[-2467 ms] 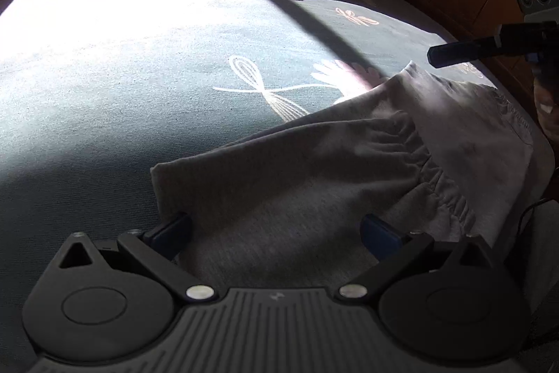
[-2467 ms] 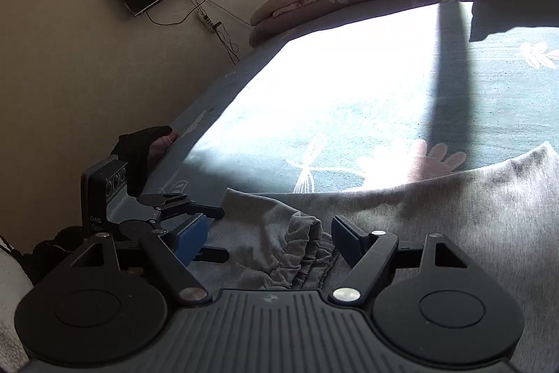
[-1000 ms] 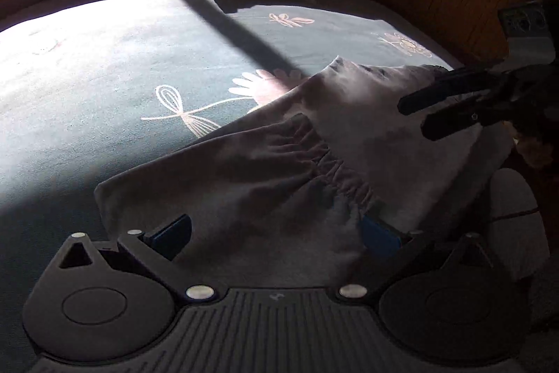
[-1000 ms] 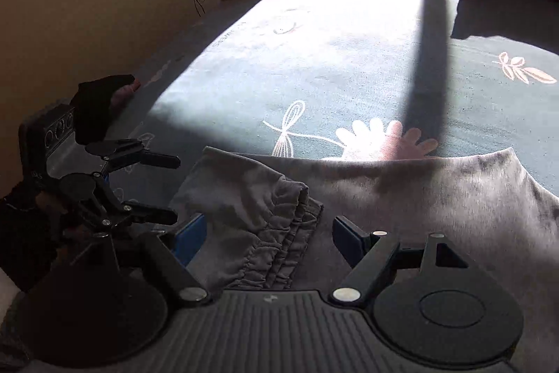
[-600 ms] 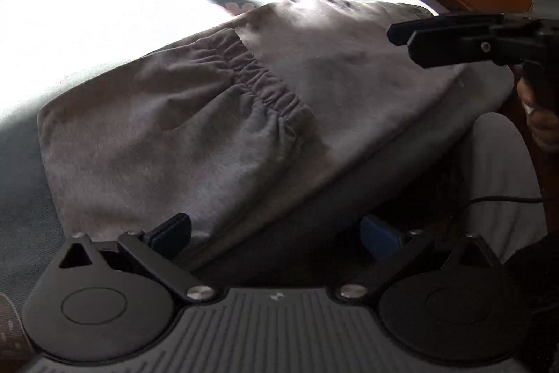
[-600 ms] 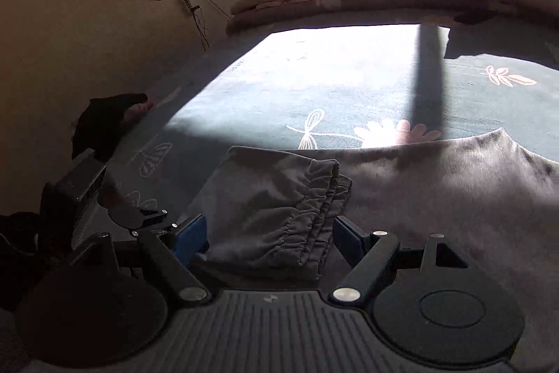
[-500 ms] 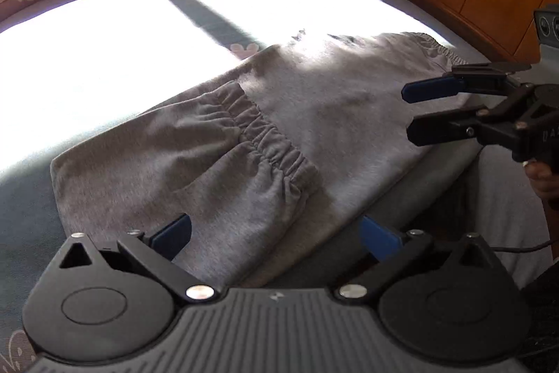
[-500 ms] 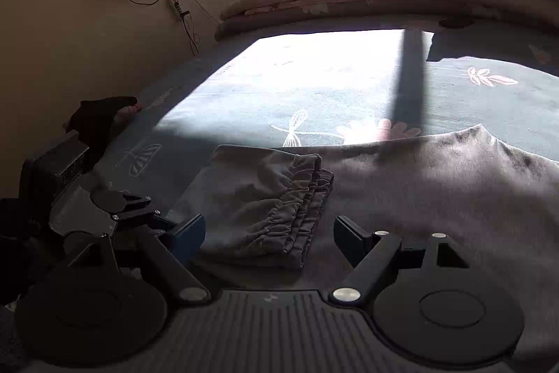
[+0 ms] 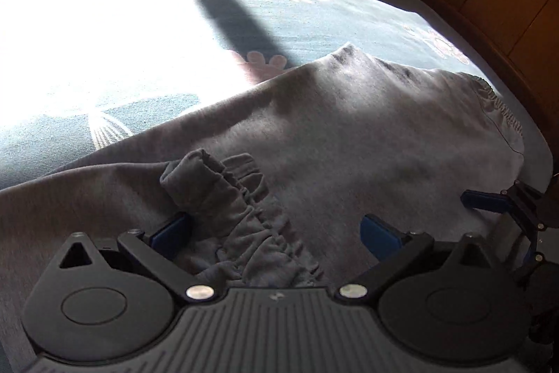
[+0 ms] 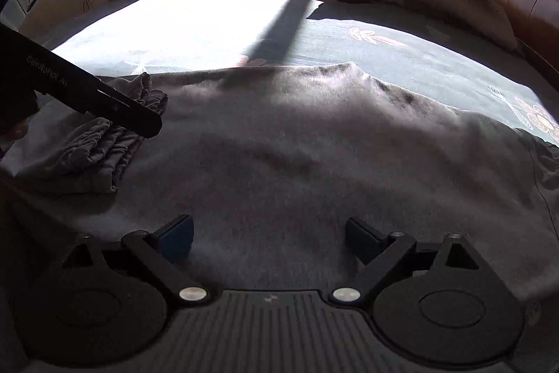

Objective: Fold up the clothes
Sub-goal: 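Raise both grippers away from the folded grey sweatpants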

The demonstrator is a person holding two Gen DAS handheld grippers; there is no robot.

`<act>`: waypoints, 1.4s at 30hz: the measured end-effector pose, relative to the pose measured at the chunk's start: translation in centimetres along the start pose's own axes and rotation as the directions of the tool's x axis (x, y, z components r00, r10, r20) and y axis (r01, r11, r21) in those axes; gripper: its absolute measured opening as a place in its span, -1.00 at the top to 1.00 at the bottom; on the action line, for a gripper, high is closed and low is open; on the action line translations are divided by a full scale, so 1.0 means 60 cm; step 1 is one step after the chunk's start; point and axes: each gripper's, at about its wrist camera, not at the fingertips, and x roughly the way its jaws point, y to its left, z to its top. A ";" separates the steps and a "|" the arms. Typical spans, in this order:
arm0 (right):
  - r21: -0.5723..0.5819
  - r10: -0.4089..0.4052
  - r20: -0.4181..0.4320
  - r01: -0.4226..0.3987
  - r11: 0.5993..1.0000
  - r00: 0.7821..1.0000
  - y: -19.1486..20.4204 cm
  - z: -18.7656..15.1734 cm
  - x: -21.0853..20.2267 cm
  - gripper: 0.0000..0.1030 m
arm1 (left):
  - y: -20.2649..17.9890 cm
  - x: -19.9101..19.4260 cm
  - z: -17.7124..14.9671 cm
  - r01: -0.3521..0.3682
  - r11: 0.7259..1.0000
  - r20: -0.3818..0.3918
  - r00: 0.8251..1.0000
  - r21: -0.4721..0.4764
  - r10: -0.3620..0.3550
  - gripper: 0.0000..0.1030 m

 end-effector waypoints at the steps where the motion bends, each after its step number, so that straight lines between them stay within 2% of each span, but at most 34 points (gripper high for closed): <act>1: -0.003 0.003 0.014 -0.003 1.000 1.000 -0.001 -0.005 0.000 -1.00 | 0.002 -0.001 -0.001 0.005 1.000 0.001 1.000 -0.006 -0.005 -0.98; 4: -0.009 0.005 0.044 -0.005 1.000 0.999 -0.001 -0.014 0.000 -1.00 | 0.006 0.000 0.002 0.012 1.000 -0.011 1.000 -0.023 -0.013 -0.99; 7: -0.005 0.005 0.074 -0.004 1.000 0.997 -0.001 -0.023 -0.001 -1.00 | 0.003 0.005 0.006 -0.005 1.000 -0.029 1.000 0.004 0.006 -0.99; 12: -0.026 -0.020 0.100 0.023 0.999 0.995 0.009 -0.035 -0.002 -1.00 | -0.031 0.022 0.007 -0.090 0.985 -0.101 0.989 0.148 0.105 -0.99; 16: -0.032 -0.001 0.091 0.004 0.999 0.996 0.004 -0.033 -0.012 -1.00 | -0.045 0.028 0.009 -0.131 0.977 -0.120 0.981 0.170 0.153 -0.99; 17: -0.032 0.007 0.083 -0.005 0.999 0.997 0.001 -0.030 -0.016 -1.00 | -0.048 0.025 0.010 -0.139 0.975 -0.117 0.980 0.171 0.160 -0.99; 20: 0.050 0.001 0.161 -0.009 0.999 0.987 -0.036 -0.022 -0.046 -1.00 | -0.072 -0.004 0.031 -0.160 0.966 -0.044 0.984 0.204 0.173 -0.98; 21: 0.081 -0.038 0.193 0.023 0.996 0.980 -0.053 -0.020 -0.055 -1.00 | -0.088 -0.012 0.049 -0.148 0.965 -0.016 0.988 0.217 0.155 -0.99; 24: 0.159 -0.134 0.194 0.104 0.982 0.972 -0.109 -0.020 -0.053 -1.00 | -0.139 -0.019 0.108 -0.080 0.964 0.036 0.997 0.255 0.073 -0.99; 25: 0.182 -0.158 0.187 0.124 0.975 0.970 -0.127 -0.022 -0.049 -1.00 | -0.156 -0.012 0.126 -0.049 0.963 0.039 0.998 0.263 0.040 -0.99; 28: 0.257 -0.163 0.188 0.112 0.960 0.968 -0.158 -0.042 -0.039 -1.00 | -0.210 0.041 0.165 -0.024 0.952 0.028 0.999 0.305 0.016 -0.99; 29: 0.277 -0.164 0.198 0.105 0.955 0.966 -0.164 -0.051 -0.035 -1.00 | -0.227 0.067 0.176 -0.039 0.949 0.018 0.999 0.314 0.035 -0.99; 34: 0.198 -0.193 0.188 0.156 0.968 0.963 -0.156 -0.054 -0.020 -1.00 | -0.275 0.168 0.204 -0.017 0.961 -0.035 0.999 0.274 0.028 -0.99; 42: 0.212 -0.186 0.198 0.143 0.967 0.962 -0.165 -0.056 -0.016 -1.00 | -0.301 0.245 0.214 -0.063 0.967 -0.036 0.997 0.246 0.075 -0.99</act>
